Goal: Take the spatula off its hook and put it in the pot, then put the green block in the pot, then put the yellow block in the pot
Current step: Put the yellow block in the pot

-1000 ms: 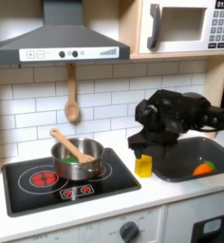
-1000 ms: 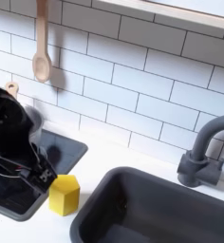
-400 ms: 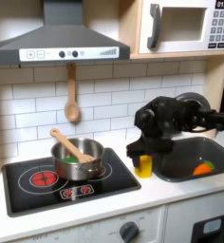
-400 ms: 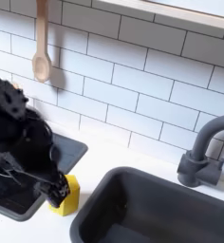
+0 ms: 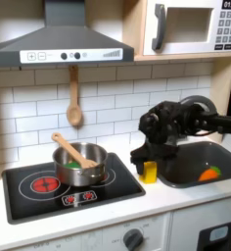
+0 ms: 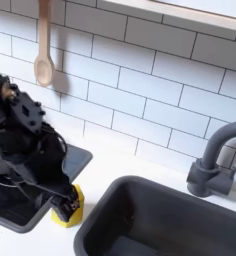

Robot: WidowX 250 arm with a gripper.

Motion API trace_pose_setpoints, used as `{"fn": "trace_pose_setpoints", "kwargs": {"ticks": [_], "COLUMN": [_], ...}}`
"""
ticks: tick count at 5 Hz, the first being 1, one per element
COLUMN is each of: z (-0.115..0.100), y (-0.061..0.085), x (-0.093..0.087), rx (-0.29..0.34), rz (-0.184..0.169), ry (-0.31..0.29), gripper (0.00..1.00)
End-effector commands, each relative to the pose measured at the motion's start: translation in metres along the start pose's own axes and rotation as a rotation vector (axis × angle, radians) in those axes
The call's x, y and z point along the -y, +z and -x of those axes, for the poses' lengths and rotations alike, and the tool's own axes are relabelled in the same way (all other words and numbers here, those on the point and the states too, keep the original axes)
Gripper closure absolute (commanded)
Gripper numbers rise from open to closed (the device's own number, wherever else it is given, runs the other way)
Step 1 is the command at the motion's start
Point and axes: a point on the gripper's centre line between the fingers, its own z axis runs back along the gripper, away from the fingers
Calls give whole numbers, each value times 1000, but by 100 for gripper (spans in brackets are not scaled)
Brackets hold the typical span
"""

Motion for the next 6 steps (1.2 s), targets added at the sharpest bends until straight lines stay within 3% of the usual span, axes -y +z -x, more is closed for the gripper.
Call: {"fn": "trace_pose_setpoints", "kwargs": {"ticks": [1, 4, 6], "z": [-6, -14, -16], "y": [-3, -7, -1], "x": [0, -6, -2], "rx": [-1, -17, -27], "rz": [-7, -8, 8], "ry": [3, 28, 2], "gripper": [0, 0, 0]}}
